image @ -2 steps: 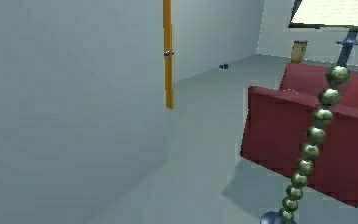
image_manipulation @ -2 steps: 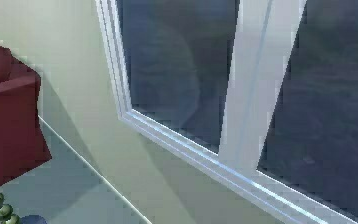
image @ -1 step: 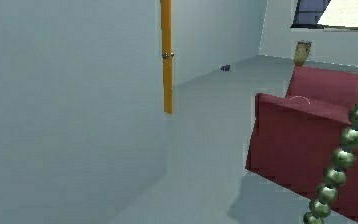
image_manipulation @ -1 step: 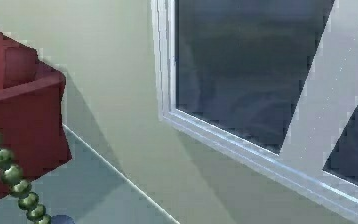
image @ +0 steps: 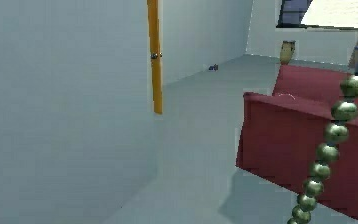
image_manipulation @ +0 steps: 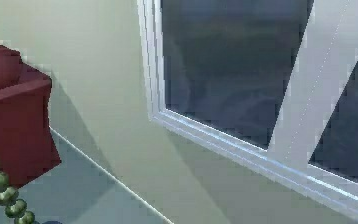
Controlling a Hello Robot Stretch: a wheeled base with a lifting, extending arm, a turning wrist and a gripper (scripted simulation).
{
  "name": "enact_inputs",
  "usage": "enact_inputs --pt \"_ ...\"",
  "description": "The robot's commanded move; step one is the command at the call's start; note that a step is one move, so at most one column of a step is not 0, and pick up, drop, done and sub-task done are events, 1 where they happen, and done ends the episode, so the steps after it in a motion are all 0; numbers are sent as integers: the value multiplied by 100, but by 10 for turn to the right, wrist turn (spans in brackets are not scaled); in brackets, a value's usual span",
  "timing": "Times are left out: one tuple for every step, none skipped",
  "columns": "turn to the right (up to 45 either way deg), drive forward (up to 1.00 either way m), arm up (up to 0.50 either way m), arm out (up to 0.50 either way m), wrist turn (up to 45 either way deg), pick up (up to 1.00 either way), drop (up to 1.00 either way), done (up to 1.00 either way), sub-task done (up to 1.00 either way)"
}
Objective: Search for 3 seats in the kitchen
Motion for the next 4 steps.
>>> enact_inputs --pt "0 100 0 0 0 0 0 0 0" --pt "60 0 0 0 0 0 0 0 0" --pt "0 45 0 0 0 0 0 0 0" --pt "-30 0 0 0 0 0 0 0 0"
